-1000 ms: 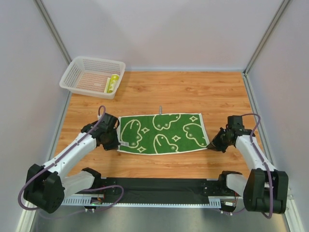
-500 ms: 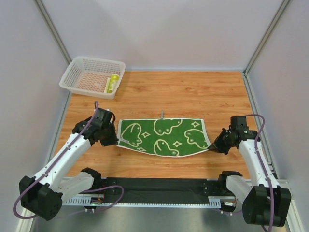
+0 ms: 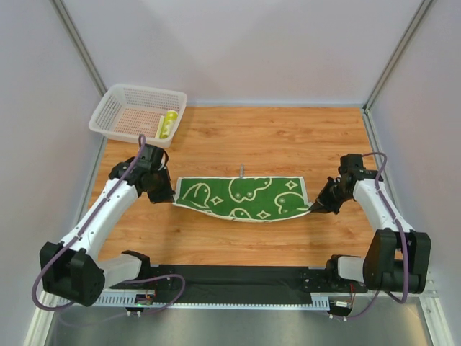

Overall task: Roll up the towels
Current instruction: Fold the towel

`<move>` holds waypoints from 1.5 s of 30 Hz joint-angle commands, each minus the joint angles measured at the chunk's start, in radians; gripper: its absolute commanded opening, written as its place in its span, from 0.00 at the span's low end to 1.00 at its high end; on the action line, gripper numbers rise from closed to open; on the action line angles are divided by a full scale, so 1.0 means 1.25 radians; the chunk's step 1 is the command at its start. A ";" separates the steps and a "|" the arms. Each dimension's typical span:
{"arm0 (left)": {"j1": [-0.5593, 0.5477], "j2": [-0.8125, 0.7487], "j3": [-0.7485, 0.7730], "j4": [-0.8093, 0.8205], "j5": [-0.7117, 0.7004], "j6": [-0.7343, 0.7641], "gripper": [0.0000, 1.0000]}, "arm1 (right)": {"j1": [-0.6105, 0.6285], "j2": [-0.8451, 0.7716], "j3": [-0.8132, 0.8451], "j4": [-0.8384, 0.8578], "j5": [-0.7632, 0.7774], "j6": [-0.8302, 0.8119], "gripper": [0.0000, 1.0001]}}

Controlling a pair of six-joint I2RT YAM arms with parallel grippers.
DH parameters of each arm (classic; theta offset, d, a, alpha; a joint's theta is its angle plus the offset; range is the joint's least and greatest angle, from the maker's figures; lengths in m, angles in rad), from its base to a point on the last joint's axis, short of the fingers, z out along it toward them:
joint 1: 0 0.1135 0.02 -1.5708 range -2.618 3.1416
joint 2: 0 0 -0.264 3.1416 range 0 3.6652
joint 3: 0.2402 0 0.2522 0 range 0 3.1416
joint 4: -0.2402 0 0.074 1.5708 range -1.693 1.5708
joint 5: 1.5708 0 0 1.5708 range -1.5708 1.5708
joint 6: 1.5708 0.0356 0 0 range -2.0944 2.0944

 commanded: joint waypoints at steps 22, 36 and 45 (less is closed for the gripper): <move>0.102 0.317 0.193 0.092 0.065 0.060 0.00 | 0.012 0.328 0.318 0.061 -0.028 -0.007 0.00; 0.115 0.400 0.229 0.099 0.048 0.067 0.00 | 0.021 0.448 0.408 0.065 -0.027 0.003 0.00; 0.123 0.415 0.232 0.110 0.029 0.067 0.00 | 0.021 0.495 0.444 0.060 -0.024 0.005 0.00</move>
